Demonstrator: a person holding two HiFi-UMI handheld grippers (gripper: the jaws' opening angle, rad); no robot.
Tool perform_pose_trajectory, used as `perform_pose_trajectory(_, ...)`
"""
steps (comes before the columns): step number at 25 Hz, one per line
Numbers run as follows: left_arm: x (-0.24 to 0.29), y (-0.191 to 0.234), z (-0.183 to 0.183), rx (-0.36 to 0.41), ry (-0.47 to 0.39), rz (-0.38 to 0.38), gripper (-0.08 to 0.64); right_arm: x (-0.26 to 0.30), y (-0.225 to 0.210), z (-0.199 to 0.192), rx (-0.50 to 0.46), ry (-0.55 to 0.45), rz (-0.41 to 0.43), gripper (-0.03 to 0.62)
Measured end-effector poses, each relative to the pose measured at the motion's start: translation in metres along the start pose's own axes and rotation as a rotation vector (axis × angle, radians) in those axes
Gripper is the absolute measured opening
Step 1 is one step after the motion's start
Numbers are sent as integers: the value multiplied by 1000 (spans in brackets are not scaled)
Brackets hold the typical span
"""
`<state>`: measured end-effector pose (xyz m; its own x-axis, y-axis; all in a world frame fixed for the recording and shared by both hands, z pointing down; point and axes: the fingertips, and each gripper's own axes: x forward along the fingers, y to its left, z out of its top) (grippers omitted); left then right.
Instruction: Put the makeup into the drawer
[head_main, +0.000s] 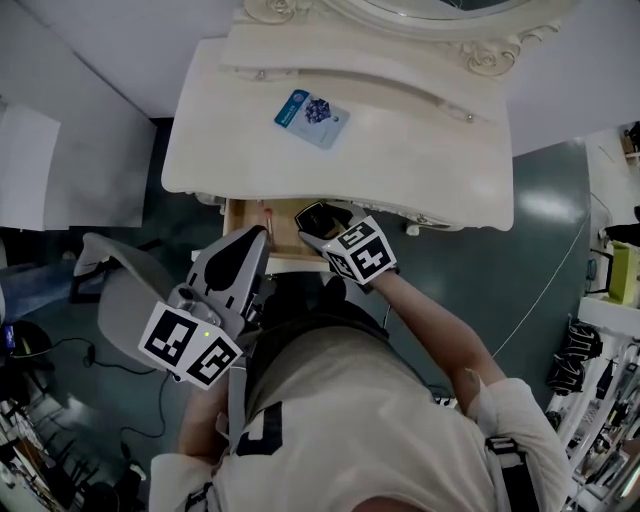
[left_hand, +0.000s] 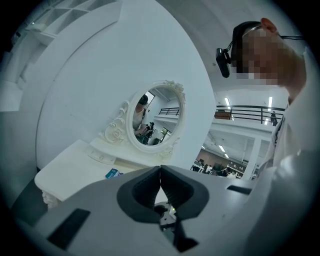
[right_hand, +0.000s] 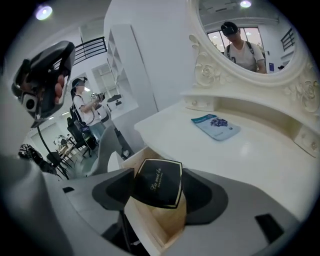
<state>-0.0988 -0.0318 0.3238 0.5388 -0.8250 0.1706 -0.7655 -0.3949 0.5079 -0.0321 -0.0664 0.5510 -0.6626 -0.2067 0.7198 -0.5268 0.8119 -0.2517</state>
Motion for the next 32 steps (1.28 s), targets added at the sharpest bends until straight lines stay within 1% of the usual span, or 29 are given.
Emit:
perform_pose_trajectory(10,-23,27,-6,-28,13,43,58,55,-9,-39,16,122,-10,313)
perform_pose_trajectory(18,-29,49,-8,-48,31,50,58,90,-23,-54,24,204,-56,313)
perform_pose_trajectory(21,-31,55,-10,-56,40,55,58,101,-26,-60,20,224,-64,313)
perform_pose_trajectory(28,-40,71,-14,-67,59,84,58,122,-32,-73,44,267,-85,313)
perform_pose_trajectory(32,-44,79,-17,-67,73,103,58,131,-33,-76,48,274,-90,313)
